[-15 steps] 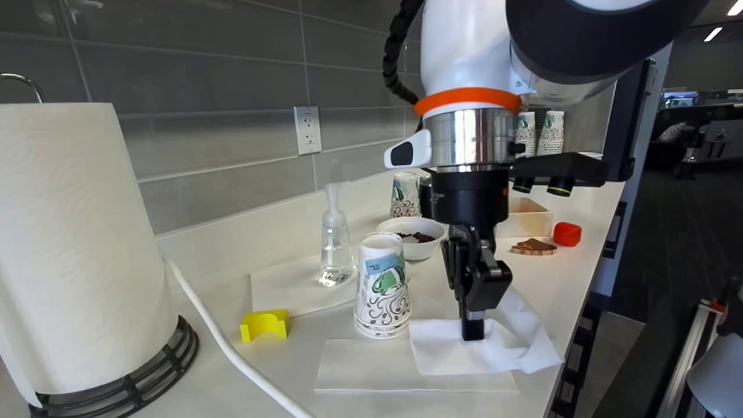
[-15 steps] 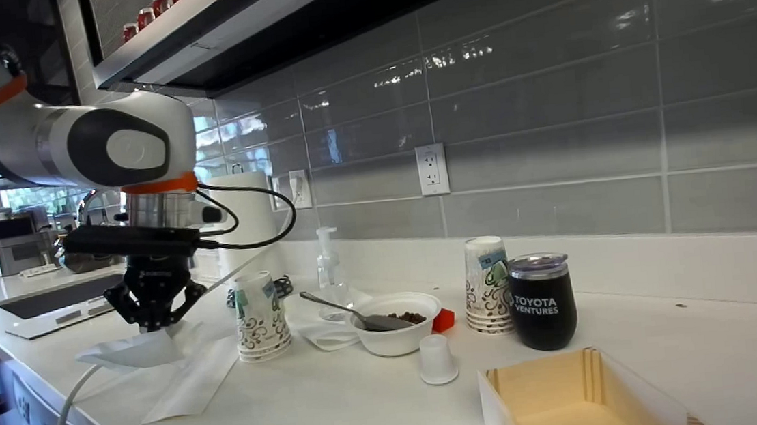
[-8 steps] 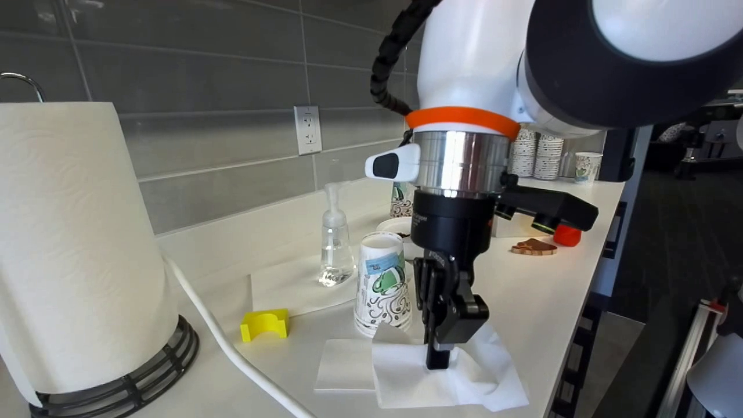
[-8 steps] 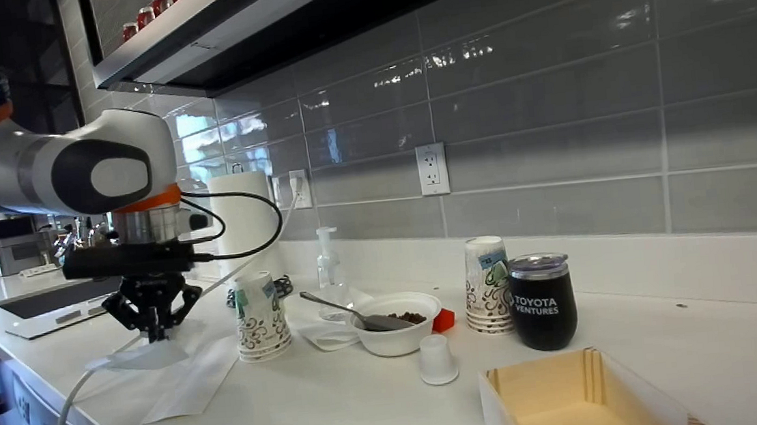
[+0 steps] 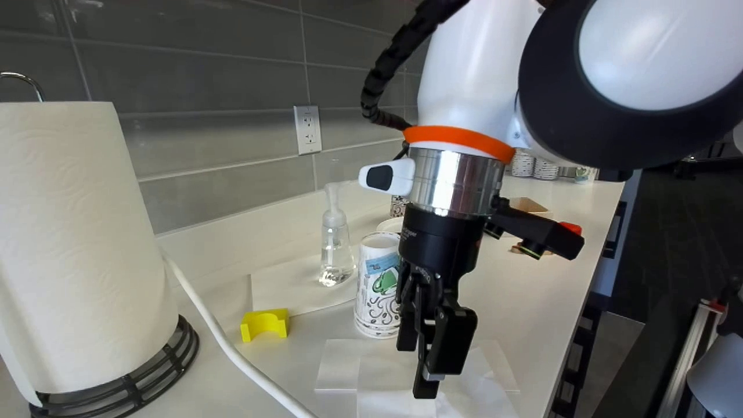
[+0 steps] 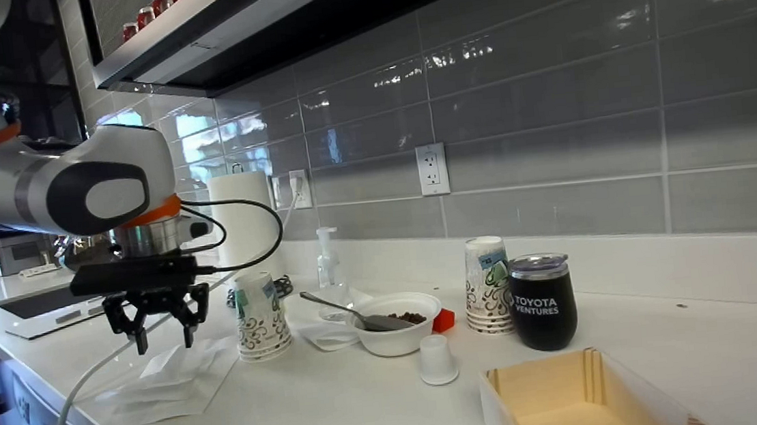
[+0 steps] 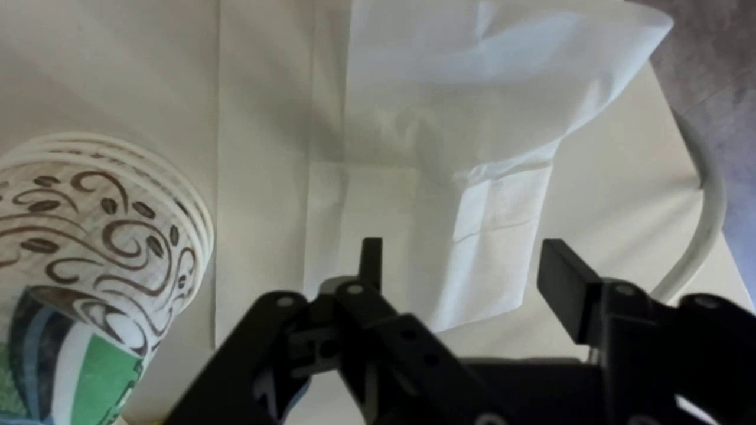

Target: Use the tissue to wipe the table

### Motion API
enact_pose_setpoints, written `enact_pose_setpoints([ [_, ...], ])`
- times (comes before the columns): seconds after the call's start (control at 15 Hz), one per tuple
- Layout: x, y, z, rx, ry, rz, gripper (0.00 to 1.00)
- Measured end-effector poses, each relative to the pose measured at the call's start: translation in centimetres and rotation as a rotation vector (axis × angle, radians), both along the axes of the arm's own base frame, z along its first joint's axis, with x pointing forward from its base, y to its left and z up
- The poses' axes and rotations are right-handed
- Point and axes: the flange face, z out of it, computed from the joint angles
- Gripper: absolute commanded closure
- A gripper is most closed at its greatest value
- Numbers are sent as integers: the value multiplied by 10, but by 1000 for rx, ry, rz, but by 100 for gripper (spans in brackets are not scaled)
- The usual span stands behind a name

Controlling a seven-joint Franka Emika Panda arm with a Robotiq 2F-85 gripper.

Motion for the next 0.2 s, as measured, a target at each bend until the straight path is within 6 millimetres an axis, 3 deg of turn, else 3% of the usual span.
enact_pose_setpoints([
  [0.2, 2, -2, -1, 11, 11, -18, 0],
])
